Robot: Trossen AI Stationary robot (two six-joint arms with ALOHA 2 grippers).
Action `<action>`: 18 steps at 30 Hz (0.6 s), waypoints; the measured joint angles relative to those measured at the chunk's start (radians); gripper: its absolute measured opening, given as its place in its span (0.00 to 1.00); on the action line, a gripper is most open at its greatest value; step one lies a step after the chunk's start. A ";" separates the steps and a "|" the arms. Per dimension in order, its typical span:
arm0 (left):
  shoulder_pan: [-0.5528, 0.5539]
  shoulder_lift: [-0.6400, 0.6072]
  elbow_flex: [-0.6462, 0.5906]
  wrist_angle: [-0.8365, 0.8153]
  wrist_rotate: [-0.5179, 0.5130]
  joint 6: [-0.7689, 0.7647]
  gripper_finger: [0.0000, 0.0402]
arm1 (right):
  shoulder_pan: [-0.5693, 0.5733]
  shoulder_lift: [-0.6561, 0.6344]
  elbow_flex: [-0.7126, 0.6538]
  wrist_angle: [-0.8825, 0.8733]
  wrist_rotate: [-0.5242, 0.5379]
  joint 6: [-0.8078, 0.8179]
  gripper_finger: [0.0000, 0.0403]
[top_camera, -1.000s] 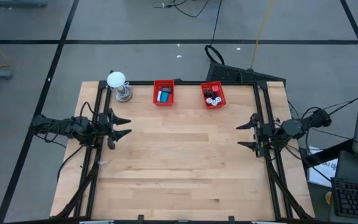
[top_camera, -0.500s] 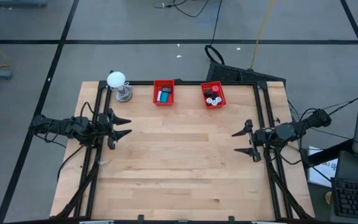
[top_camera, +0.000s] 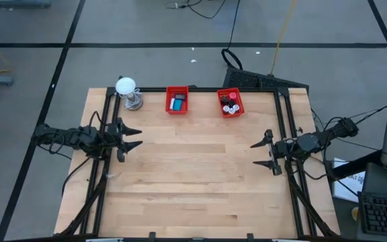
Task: Pick & Place Office items
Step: Return to Home Position
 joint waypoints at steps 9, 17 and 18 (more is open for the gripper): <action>0.000 0.000 0.000 0.003 0.000 0.003 0.56 | 0.000 0.008 -0.002 -0.002 0.000 0.016 0.72; 0.000 0.000 0.000 0.003 0.000 0.004 0.56 | 0.000 0.008 -0.002 -0.003 0.000 0.044 0.72; 0.000 0.000 0.000 0.003 -0.001 0.004 0.56 | 0.000 0.008 -0.002 -0.003 0.000 0.044 0.72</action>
